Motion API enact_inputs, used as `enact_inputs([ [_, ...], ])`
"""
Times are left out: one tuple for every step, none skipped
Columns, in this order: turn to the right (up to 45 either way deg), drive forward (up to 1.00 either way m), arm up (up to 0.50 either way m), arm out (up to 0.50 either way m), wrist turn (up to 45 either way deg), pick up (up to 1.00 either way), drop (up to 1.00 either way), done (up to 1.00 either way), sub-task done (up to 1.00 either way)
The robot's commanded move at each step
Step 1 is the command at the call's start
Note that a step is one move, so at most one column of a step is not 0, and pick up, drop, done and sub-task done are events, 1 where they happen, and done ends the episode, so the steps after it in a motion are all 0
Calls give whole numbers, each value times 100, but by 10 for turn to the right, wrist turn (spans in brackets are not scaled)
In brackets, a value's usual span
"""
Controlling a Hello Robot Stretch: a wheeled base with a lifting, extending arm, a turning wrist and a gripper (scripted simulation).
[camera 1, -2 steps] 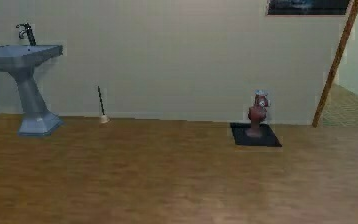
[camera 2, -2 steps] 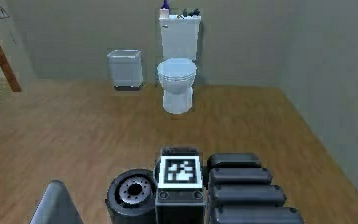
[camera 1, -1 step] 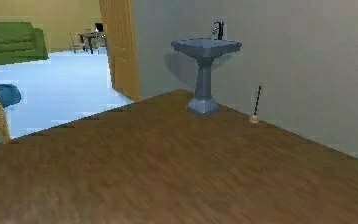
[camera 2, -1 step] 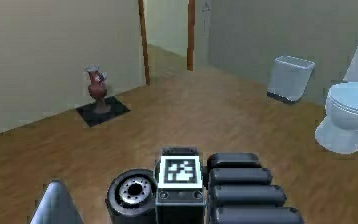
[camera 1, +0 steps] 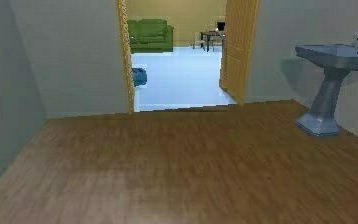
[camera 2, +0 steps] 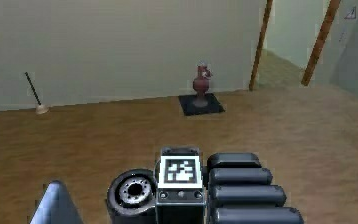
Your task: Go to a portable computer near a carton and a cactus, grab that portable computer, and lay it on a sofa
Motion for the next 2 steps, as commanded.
enact_inputs([
  [0,100,0,0,0,0,0,0,0],
  [0,100,0,0,0,0,0,0,0],
])
